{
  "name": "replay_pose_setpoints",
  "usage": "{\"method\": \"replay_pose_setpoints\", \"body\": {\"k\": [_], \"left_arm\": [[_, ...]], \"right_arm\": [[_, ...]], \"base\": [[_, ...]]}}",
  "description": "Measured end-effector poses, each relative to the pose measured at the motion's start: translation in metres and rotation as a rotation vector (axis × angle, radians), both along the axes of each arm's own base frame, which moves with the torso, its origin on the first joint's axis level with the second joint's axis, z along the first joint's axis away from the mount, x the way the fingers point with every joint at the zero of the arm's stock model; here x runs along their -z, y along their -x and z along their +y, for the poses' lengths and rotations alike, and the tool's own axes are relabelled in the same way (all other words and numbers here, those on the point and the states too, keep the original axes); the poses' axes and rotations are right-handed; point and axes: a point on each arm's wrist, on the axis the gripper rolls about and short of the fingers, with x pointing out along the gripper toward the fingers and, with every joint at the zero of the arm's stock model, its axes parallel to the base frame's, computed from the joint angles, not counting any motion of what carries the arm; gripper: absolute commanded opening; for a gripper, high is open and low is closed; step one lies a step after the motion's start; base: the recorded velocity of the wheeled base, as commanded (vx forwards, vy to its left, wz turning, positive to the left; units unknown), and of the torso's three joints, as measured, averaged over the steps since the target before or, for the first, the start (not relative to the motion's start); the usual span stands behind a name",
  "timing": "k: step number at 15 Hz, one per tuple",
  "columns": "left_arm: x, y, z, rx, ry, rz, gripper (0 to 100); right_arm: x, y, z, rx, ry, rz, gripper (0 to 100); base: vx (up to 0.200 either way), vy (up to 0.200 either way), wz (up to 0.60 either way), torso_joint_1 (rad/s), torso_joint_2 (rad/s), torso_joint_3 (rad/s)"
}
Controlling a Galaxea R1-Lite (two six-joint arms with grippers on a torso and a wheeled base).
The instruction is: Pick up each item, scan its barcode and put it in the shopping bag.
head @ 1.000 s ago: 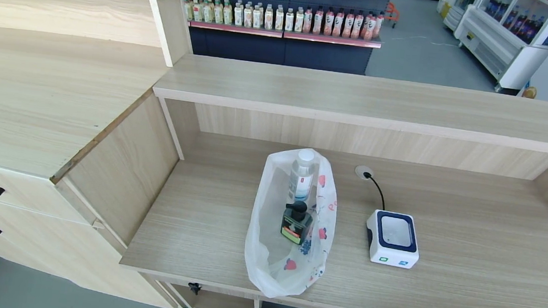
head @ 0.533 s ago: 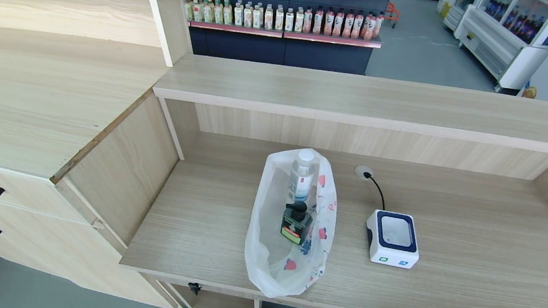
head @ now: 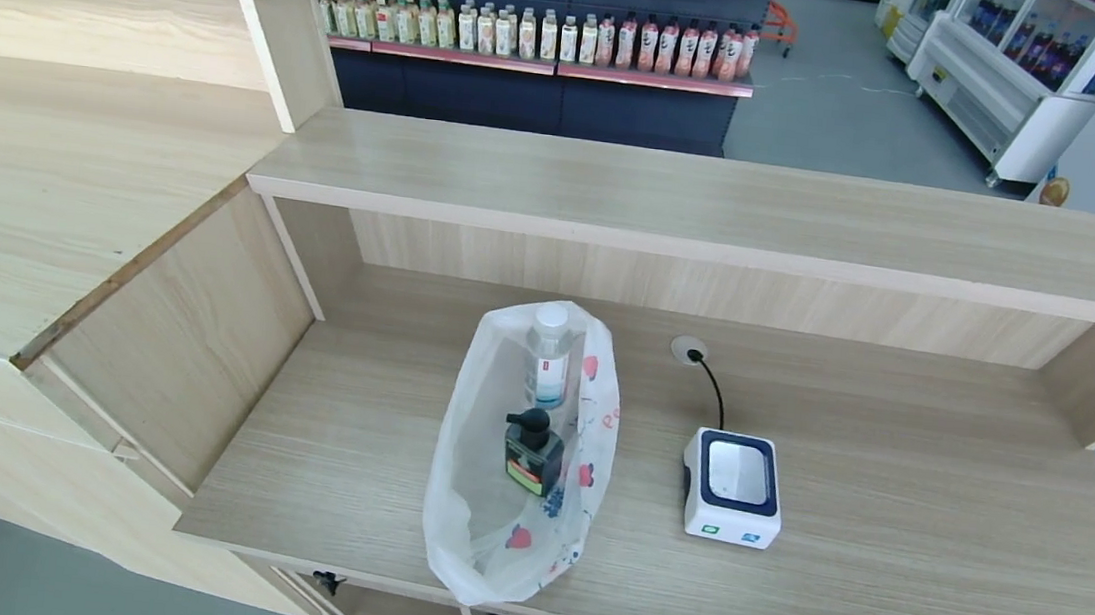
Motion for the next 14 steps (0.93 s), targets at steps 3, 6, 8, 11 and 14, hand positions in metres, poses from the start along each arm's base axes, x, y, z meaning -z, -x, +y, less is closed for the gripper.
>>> {"method": "replay_pose_setpoints", "body": {"k": [3,6,8,11,14], "left_arm": [[0.0,0.0,0.0,-0.001,-0.001,0.0,100],[-0.0001,0.0,0.0,0.0,-0.002,-0.001,100],[0.0,0.0,0.0,0.0,-0.002,0.0,100],[0.0,0.0,0.0,0.0,0.002,0.0,100],[0.0,0.0,0.0,-0.001,0.004,-0.001,100]], "right_arm": [[0.0,0.0,0.0,0.0,0.0,0.0,100],[0.0,0.0,0.0,0.0,0.004,0.001,100],[0.0,0.0,0.0,0.0,0.007,0.001,100],[0.0,0.0,0.0,0.0,0.007,0.001,100],[0.0,-0.0001,0.0,0.0,0.007,0.001,100]], "base": [[0.0,-0.2,0.0,-0.002,0.0,-0.001],[0.0,-0.2,0.0,0.001,0.0,0.002],[0.0,-0.2,0.0,0.0,0.0,0.005],[0.0,-0.067,0.0,0.001,0.0,0.001],[0.0,0.0,0.0,0.0,0.0,0.0]]}}
